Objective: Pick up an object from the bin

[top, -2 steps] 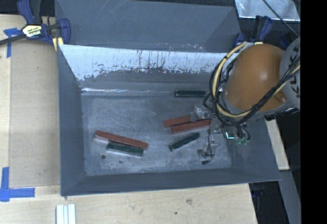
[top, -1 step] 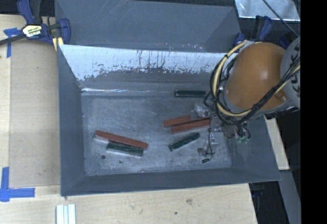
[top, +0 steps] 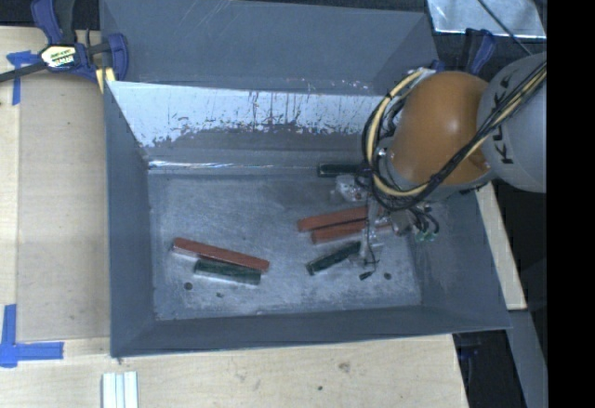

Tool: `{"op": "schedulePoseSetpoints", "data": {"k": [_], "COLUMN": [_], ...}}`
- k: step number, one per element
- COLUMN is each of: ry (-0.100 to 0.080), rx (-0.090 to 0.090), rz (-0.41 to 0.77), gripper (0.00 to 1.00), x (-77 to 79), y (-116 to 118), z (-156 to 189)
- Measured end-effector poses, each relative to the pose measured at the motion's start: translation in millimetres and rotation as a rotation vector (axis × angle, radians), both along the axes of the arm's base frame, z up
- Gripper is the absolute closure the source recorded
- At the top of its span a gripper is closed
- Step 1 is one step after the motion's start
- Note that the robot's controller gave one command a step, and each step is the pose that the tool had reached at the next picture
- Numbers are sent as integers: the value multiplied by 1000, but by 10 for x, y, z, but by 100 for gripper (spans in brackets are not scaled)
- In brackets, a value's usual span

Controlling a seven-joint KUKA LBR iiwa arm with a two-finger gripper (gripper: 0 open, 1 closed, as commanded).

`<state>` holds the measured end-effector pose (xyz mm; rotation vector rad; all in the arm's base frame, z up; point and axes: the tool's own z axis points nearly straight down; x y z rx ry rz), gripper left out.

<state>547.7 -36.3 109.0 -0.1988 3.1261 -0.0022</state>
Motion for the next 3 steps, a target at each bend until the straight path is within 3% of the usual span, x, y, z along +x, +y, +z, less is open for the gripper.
{"op": "schedulePoseSetpoints", "data": {"k": [1,2,3], "ry": [12,3,5], "rx": [1,1,0], "rz": [72,17,67], "gripper": [0,0,0], "x": [258,343,278], "y": [14,4,11], "z": [-395,50,-350]}}
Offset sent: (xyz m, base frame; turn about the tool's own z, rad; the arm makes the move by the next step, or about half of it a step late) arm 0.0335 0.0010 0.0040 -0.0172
